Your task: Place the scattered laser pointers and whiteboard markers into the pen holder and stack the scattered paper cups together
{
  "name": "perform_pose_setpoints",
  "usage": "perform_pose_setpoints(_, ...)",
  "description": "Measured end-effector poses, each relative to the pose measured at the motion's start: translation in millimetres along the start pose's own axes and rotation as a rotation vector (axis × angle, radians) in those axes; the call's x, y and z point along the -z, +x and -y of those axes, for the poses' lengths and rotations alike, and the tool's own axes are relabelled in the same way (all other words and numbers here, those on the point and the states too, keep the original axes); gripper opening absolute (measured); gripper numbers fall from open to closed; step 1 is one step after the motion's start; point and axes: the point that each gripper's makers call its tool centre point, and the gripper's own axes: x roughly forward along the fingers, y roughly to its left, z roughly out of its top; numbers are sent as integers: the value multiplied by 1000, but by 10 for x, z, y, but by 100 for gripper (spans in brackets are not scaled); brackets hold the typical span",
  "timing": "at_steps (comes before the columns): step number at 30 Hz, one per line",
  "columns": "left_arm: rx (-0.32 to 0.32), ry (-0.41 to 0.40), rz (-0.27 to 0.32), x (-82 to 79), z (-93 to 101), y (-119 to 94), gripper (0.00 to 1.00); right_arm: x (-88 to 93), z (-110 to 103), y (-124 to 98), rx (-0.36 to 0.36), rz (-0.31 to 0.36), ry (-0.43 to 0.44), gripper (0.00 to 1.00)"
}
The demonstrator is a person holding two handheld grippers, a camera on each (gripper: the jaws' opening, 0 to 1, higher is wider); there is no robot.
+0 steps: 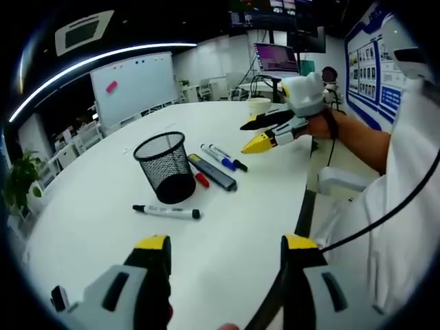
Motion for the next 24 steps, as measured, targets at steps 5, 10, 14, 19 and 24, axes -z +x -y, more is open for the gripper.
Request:
perform_pose_setpoints(5, 0, 1, -1, -2, -1, -3, 66, 10, -44, 13, -9, -5, -4, 54)
perform_pose_setpoints(10, 1, -1, -3, 5, 0, 3, 66, 17, -86, 26, -20, -8, -6, 54)
perform_pose_setpoints(14, 2, -3, 0, -4, 2, 15, 66, 31, -105, 31, -26, -12, -6, 53)
perform_pose_setpoints(19, 3, -3, 5, -12, 6, 14, 66, 48, -135, 35, -32, -13, -4, 53)
perform_pose_setpoints(24, 5, -6, 1, 10, 8, 18, 66, 69, -161, 46, -36, -20, 0, 53)
